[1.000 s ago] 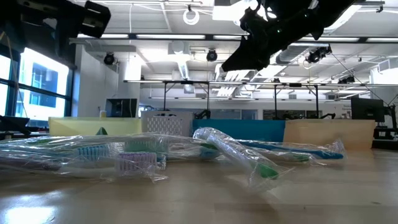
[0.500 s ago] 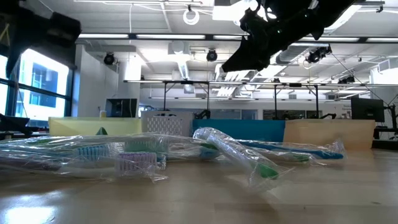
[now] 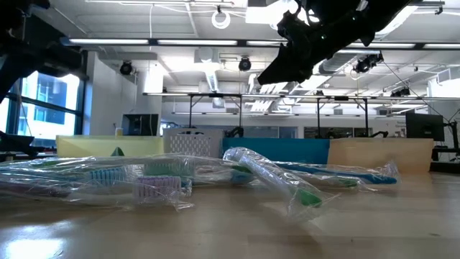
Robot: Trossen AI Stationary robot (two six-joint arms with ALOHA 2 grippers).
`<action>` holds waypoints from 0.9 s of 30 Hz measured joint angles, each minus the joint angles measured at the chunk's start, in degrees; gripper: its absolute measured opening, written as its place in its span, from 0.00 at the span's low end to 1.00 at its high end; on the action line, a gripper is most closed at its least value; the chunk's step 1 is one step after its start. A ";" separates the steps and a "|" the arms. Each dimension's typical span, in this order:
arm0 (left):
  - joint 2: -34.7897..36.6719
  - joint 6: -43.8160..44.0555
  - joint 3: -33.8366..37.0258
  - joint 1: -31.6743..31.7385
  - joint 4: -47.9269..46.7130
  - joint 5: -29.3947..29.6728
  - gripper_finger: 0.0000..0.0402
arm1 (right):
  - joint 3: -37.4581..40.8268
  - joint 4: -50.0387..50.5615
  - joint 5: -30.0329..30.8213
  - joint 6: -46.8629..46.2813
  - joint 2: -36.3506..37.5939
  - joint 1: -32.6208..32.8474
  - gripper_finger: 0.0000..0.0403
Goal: Pick & Place Toothbrushes
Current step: Put the green toothbrush into the white bin
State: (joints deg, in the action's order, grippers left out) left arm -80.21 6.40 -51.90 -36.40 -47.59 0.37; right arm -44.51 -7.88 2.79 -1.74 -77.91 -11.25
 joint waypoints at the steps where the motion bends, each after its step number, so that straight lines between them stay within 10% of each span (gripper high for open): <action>1: -0.42 0.27 0.00 0.00 0.22 -0.25 0.41 | 0.00 0.00 0.00 0.00 0.01 0.00 0.20; 27: -8.89 6.14 0.00 0.05 1.40 0.26 0.41 | 0.00 -0.02 -0.09 -0.15 0.00 1.56 0.20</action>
State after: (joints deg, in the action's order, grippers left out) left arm -89.10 12.53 -51.90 -36.35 -46.19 0.62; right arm -44.51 -7.90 2.70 -1.89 -77.91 -9.69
